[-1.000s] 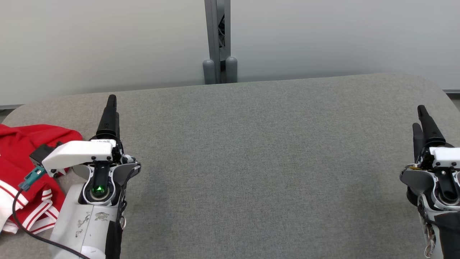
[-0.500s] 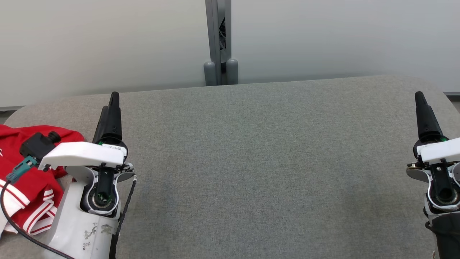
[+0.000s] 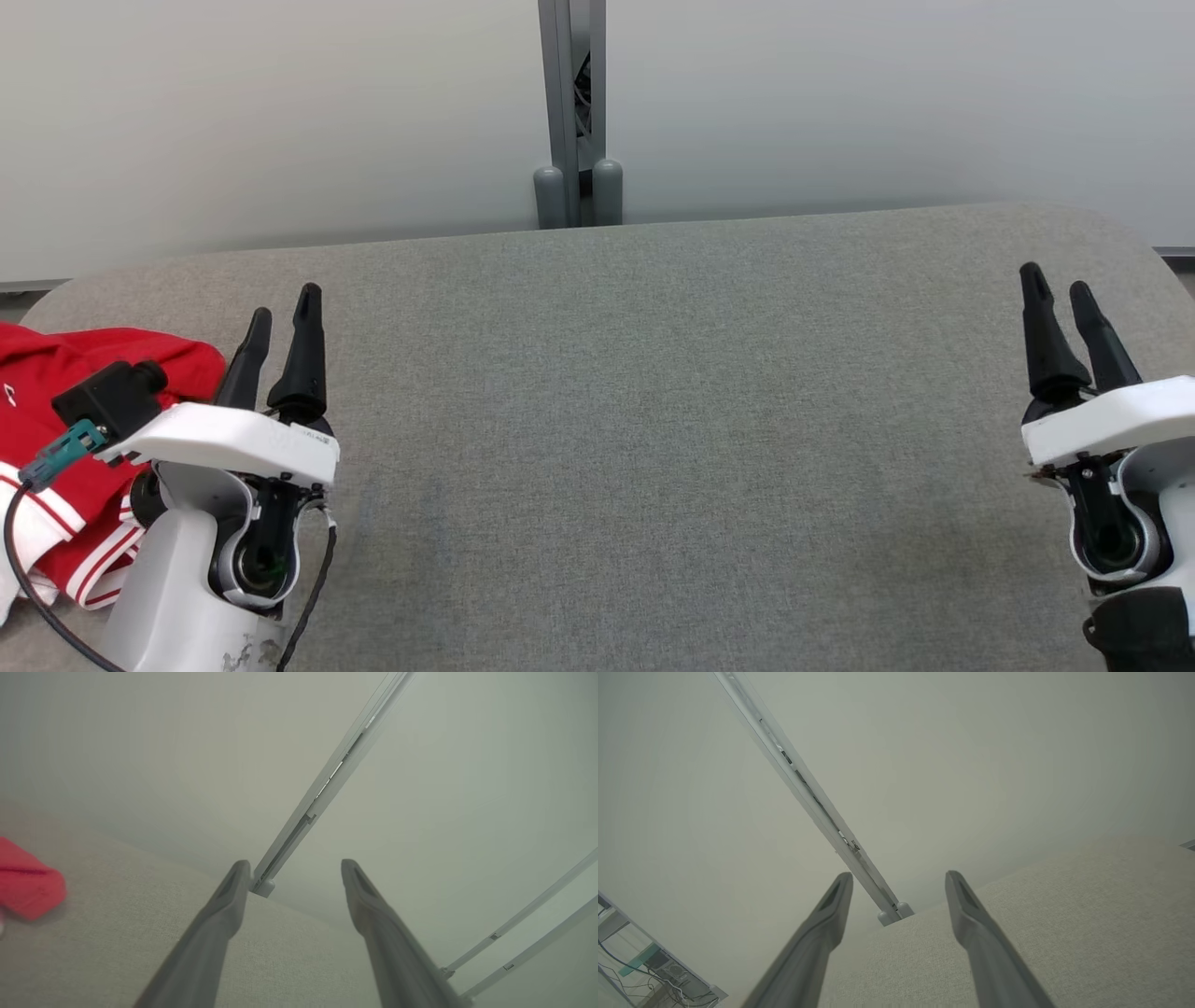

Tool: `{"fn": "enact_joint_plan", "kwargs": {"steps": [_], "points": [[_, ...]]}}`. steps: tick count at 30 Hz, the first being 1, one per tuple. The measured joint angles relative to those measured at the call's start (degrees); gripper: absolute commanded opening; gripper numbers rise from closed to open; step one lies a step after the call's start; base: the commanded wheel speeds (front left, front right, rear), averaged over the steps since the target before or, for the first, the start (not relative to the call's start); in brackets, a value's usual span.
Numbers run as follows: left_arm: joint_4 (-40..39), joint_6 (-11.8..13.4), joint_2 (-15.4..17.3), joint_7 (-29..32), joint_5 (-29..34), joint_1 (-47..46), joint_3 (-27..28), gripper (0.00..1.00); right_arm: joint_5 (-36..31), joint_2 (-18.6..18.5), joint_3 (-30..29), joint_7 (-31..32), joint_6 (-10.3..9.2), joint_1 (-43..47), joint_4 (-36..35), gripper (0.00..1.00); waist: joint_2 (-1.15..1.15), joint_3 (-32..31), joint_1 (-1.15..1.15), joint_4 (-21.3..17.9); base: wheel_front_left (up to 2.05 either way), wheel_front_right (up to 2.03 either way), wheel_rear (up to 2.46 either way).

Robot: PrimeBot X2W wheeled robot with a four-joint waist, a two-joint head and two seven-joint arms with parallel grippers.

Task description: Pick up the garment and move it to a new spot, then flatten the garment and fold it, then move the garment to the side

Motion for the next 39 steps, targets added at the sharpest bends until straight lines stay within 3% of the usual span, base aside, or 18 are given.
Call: {"fn": "enact_joint_plan", "kwargs": {"steps": [10, 39], "points": [[-3.9, 1.9, 1.3, 0.6, 7.8, 4.2, -0.7, 1.0, -8.1, 0.0, 3.3, -2.0, 0.0, 2.5, -1.3, 1.0, 0.0, -0.5, 0.0, -0.1, 0.0, 0.0, 0.0], [-8.9, 5.4, 2.8, -1.5, 23.3, 11.0, -3.2, 1.0, -23.3, 3.1, 4.4, -6.6, 0.01, 10.0, -4.3, 1.0, 0.0, -1.8, 0.0, -0.2, 0.0, 0.0, 0.0]]}}
